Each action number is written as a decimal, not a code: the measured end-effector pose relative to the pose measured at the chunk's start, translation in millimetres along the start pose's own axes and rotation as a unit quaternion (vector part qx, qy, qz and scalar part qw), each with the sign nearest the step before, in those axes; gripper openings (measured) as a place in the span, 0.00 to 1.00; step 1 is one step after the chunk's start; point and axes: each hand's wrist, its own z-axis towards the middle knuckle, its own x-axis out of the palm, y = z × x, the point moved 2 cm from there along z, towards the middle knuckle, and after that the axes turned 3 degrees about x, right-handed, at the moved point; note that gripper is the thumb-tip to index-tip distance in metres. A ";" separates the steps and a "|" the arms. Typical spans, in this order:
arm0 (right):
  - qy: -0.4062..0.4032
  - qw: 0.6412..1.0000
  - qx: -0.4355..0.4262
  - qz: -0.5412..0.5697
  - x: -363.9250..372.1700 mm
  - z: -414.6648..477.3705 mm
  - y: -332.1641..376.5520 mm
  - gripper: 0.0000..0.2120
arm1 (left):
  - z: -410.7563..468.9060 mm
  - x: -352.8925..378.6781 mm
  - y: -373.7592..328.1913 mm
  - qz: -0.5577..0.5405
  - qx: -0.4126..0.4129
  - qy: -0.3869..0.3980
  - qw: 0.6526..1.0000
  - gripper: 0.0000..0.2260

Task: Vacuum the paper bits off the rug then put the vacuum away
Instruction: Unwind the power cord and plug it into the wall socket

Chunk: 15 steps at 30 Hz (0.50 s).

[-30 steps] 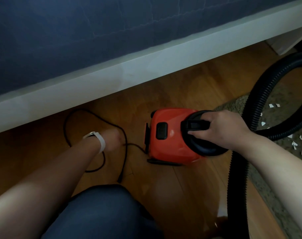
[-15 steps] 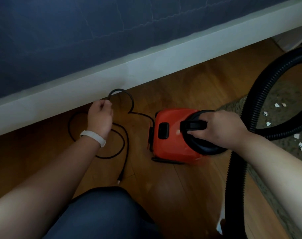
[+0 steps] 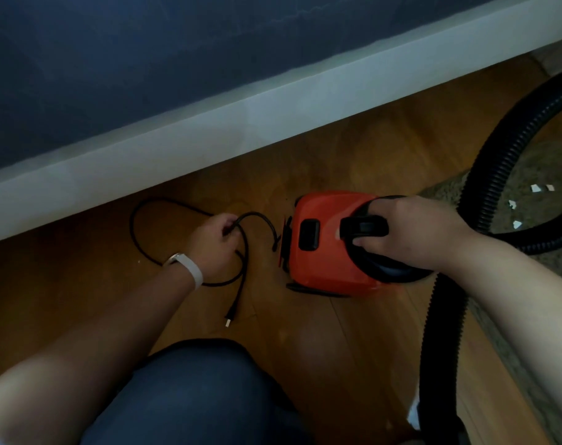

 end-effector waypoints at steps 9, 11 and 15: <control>-0.018 0.997 -0.044 0.069 -10.8 1.8 28.6 0.21 | -54.7 12.4 41.2 0.291 0.233 0.017 0.928 0.15; -0.031 0.994 -0.061 0.081 -12.5 1.3 35.5 0.21 | -61.1 19.9 47.5 0.293 0.257 0.064 0.919 0.11; -0.056 0.990 -0.087 0.098 -16.3 -1.7 47.6 0.19 | -68.4 46.4 72.5 0.307 0.280 0.233 0.879 0.11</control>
